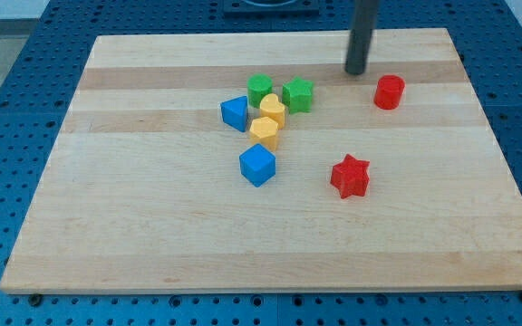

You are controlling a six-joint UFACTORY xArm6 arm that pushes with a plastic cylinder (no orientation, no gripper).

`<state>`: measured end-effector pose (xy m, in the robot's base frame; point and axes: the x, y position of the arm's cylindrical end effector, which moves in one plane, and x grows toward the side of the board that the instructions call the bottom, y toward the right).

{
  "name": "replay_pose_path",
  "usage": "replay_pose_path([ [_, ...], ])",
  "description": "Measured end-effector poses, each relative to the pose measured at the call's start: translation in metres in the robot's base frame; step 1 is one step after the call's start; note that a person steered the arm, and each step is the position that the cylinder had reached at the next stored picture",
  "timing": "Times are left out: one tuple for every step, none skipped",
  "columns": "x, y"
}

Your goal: Nudge the green circle down

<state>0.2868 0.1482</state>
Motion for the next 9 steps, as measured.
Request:
replay_pose_path([
  [0.001,0.026],
  [0.017,0.036],
  [0.026,0.037],
  [0.044,0.037],
  [0.06,0.037],
  [0.063,0.045],
  [0.066,0.058],
  [0.08,0.059],
  [0.086,0.055],
])
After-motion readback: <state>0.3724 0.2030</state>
